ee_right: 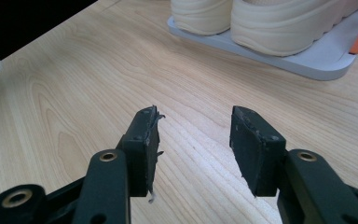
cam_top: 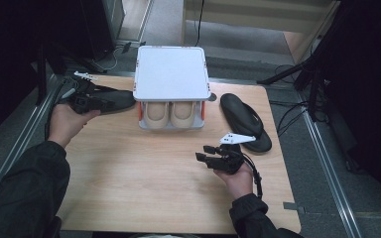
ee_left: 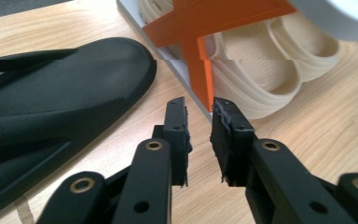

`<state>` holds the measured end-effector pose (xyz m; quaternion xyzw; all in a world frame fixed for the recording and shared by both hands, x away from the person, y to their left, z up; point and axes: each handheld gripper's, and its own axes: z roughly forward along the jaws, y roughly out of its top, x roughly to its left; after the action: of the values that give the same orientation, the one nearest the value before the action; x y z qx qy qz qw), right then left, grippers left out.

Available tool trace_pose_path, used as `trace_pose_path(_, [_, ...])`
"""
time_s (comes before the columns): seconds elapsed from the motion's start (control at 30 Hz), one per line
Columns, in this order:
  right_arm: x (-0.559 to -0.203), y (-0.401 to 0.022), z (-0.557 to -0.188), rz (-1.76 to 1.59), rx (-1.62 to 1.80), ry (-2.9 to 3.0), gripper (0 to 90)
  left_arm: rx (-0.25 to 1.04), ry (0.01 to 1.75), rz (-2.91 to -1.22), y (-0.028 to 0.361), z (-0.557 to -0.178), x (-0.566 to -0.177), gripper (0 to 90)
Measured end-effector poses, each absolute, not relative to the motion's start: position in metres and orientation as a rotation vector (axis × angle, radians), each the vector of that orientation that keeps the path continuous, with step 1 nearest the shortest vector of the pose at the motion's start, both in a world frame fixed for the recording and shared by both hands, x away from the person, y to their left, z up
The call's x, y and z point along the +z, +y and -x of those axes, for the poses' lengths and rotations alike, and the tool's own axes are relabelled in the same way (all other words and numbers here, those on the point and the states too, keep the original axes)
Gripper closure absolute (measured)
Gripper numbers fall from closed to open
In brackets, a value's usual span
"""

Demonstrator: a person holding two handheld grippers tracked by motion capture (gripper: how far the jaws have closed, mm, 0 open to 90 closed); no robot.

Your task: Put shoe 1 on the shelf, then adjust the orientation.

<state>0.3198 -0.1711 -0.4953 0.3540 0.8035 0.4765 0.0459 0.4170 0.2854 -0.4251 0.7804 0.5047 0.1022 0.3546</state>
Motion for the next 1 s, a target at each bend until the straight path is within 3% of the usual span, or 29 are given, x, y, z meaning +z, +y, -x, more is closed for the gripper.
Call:
trace_pose_path(0.13, [-0.495,-0.172,-0.32,-1.077,1.459,2.448,53.3,0.261,1.3,-2.013,0.284,-0.42,-0.43,83.7])
trace_pose_path(0.37, [-0.494,-0.172,-0.319,-1.075,1.463,2.442,53.8,0.272,1.32,-2.005,0.282,-0.429,-0.441,89.6])
trace_pose_path(1.0, [-0.494,-0.168,-0.318,-1.051,1.471,2.461,55.0,0.28,1.441,-1.918,0.292,-0.466,-0.481,90.0])
